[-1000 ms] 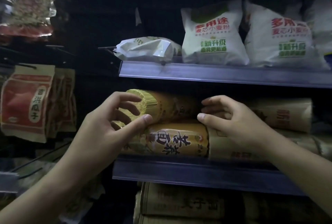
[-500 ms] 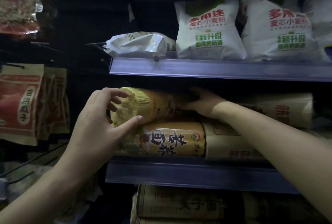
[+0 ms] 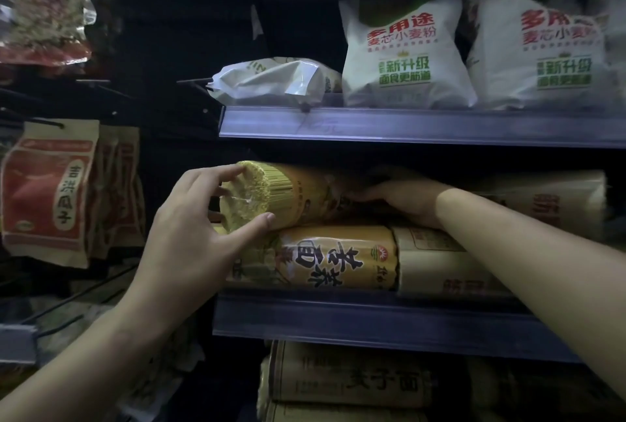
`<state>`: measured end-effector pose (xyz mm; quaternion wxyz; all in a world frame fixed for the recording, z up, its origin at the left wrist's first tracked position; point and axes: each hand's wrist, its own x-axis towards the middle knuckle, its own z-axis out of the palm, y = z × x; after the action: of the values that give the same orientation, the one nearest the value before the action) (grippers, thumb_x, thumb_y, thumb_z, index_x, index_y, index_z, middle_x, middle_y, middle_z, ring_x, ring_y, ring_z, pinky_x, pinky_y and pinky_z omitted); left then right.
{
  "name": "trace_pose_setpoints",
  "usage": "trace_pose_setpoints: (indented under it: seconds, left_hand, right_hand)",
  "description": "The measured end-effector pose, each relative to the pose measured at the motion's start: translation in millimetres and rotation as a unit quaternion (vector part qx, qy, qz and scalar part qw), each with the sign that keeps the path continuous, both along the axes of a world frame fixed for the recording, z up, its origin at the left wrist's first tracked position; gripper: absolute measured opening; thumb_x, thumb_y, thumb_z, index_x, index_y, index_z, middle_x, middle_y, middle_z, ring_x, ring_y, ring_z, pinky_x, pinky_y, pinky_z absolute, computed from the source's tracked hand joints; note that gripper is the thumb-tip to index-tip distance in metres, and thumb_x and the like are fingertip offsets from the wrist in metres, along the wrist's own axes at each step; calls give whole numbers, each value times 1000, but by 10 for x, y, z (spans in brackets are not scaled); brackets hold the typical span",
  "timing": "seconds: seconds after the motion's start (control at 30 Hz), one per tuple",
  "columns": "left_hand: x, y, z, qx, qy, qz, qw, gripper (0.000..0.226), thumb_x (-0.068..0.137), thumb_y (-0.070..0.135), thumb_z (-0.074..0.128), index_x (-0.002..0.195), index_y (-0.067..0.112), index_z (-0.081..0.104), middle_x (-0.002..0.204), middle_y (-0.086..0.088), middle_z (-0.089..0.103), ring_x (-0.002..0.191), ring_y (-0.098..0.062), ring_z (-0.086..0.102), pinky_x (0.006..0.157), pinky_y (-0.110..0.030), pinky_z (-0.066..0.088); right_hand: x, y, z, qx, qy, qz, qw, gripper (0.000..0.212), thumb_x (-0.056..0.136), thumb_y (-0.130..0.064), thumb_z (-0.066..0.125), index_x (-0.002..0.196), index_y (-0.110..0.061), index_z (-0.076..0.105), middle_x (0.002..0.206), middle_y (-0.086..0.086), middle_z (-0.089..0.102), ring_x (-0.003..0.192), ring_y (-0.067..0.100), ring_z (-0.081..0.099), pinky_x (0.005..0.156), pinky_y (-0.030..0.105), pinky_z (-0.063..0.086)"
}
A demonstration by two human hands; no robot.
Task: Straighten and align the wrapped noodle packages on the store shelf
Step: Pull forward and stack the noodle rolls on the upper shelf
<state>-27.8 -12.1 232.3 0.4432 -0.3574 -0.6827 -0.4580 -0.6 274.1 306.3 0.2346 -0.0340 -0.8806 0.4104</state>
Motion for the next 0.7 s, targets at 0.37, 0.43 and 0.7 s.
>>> trace_pose_setpoints:
  seconds: [0.37,0.43,0.7]
  left_hand:
    - [-372,-150,-11,72,-149,-144,976,48,87,23,73,134,28,63,118,7,70,111,-4,65,92,-32,54]
    - [-436,-144,-11,85,-179,-174,965,44,90,21,70,133,29,64,113,6,75,104,-7,71,85,-36,58]
    - [-686,-59,70,95,-268,-207,936,26,94,27,58,101,47,74,89,18,79,74,0,75,51,-15,55]
  right_hand:
    - [179,-95,-121,68,121,-122,983,55,82,-9,77,133,-17,59,128,9,63,117,28,58,100,41,47]
    - [253,-111,-168,42,155,-126,979,54,79,-7,80,129,-17,63,121,8,67,113,27,61,97,41,49]
    - [473,-199,-264,93,208,-173,958,44,79,-14,81,120,-23,68,109,-1,69,96,16,63,72,16,47]
